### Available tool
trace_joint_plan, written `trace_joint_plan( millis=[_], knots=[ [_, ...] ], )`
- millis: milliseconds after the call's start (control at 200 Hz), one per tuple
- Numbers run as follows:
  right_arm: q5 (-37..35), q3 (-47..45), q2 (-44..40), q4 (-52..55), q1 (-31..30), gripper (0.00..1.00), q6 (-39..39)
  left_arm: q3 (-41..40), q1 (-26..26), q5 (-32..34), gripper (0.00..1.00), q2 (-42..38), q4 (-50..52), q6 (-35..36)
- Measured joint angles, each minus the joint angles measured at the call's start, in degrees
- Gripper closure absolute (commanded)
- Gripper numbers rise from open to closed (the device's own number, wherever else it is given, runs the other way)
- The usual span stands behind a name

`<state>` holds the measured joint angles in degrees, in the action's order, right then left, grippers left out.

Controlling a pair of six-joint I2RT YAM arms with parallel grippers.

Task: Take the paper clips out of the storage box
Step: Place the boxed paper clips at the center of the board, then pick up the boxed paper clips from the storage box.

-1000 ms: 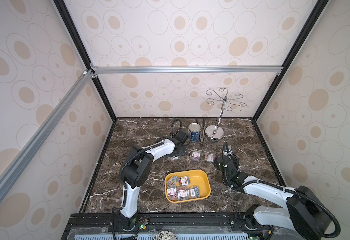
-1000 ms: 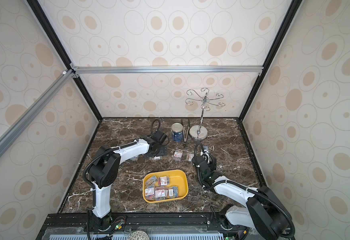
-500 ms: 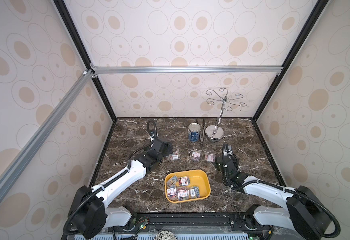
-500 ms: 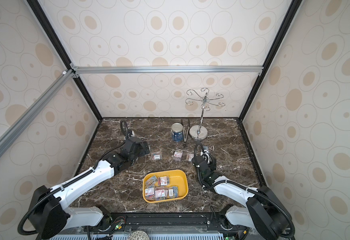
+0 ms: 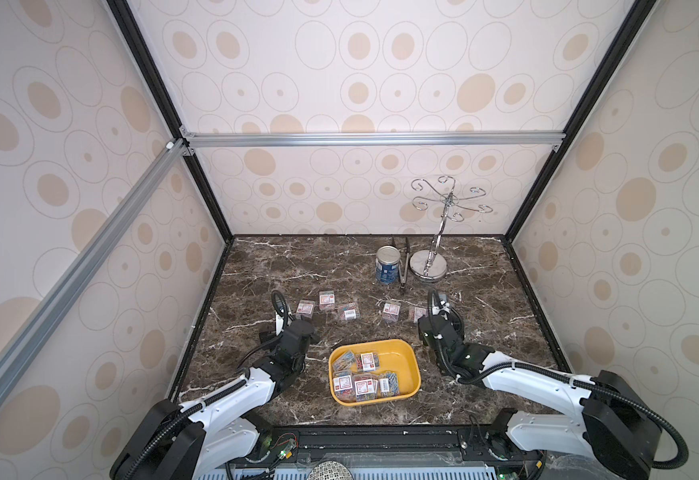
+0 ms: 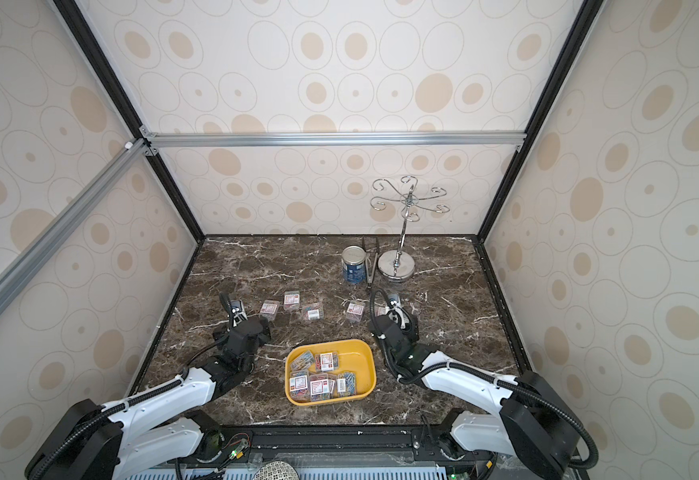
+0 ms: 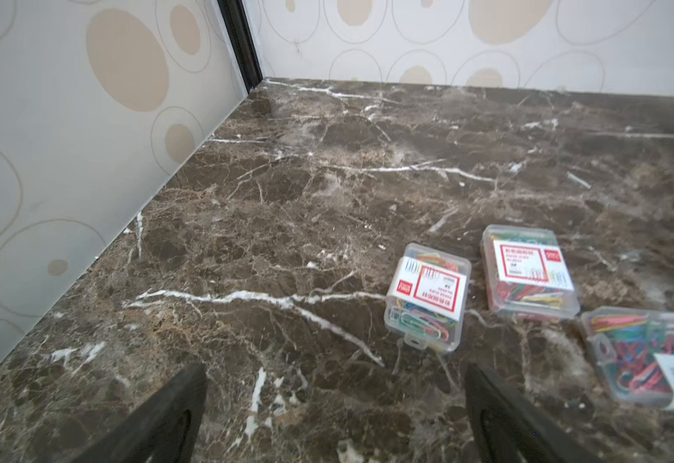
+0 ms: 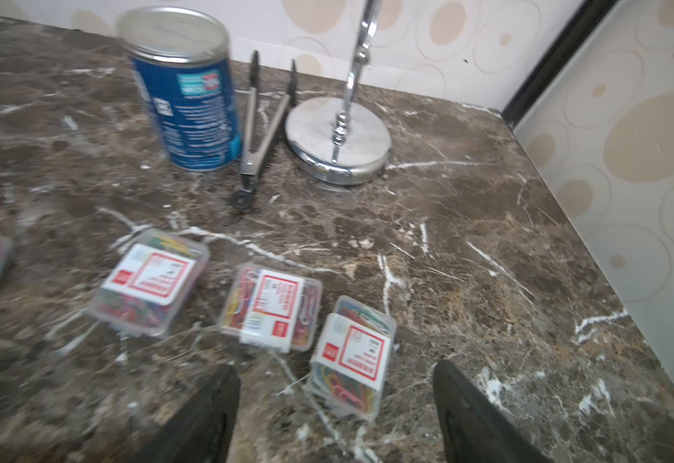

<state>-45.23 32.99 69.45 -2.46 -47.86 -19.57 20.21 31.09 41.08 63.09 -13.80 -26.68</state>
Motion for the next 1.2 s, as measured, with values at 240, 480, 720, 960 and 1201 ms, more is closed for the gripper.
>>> trace_joint_plan(
  millis=[240,480,720,960,1201],
  knots=[
    [1.6,7.8,4.7,5.6,-13.9,0.25,-4.9,3.0,-0.2,2.0,0.00,5.8,-0.6,-1.1],
    [6.2,15.3,11.6,11.9,-24.8,0.38,-14.3,-4.4,-0.2,2.4,0.00,-7.9,-4.4,-1.4],
    [15.1,15.2,16.6,11.9,-28.9,0.40,-21.1,-12.0,-0.3,3.1,0.00,-22.4,-5.9,-2.1],
    [19.7,14.4,15.2,11.5,-31.2,0.40,-25.5,-15.4,-0.4,4.8,0.00,-32.5,-5.4,-3.5],
    [20.3,14.1,16.4,13.5,-31.2,0.40,-28.3,-17.3,-0.5,5.6,0.00,-38.4,-4.3,-4.0]
  ],
)
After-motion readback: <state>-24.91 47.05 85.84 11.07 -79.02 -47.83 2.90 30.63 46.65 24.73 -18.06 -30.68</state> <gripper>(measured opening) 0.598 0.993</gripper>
